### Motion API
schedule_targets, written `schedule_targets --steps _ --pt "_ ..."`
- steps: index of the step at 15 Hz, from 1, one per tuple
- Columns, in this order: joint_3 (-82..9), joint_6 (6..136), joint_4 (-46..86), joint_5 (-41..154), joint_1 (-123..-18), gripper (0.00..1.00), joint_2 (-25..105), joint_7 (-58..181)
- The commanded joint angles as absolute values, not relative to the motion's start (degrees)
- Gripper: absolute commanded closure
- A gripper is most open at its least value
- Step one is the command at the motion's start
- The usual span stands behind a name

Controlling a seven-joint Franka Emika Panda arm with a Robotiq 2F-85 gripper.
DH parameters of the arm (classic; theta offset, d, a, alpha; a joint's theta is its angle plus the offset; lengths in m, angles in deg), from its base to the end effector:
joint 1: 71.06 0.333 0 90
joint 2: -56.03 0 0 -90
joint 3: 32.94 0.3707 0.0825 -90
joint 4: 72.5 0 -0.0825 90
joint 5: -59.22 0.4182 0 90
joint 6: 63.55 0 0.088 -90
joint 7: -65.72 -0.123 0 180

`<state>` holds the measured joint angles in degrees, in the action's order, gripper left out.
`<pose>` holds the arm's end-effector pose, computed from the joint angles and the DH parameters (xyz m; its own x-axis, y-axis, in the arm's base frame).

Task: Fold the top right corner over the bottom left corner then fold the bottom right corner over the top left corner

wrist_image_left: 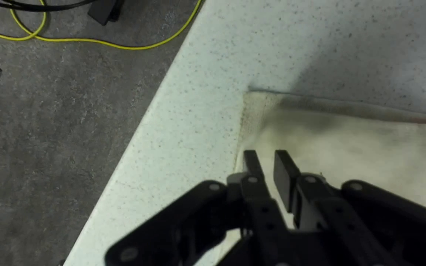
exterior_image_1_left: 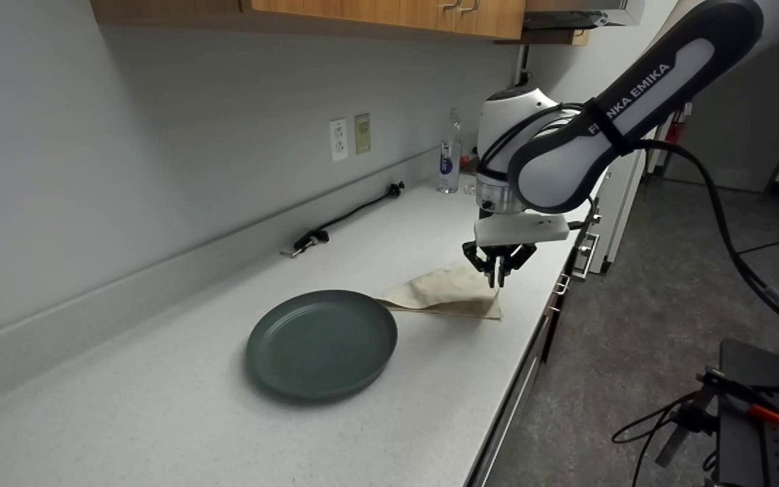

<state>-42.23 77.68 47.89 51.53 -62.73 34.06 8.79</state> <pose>0.6219 -0.0098 0.2435 0.6271 -0.7719 0.1049 -0.7789 -0.6193 0.0990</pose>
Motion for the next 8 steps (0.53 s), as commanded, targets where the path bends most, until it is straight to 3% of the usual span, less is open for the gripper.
schedule_targets --steps 1,8 --pt "-40.51 74.94 48.6 53.61 -64.57 0.49 35.88 11.93" --pt "-43.61 82.81 47.5 49.6 -64.99 0.01 34.66 10.36"
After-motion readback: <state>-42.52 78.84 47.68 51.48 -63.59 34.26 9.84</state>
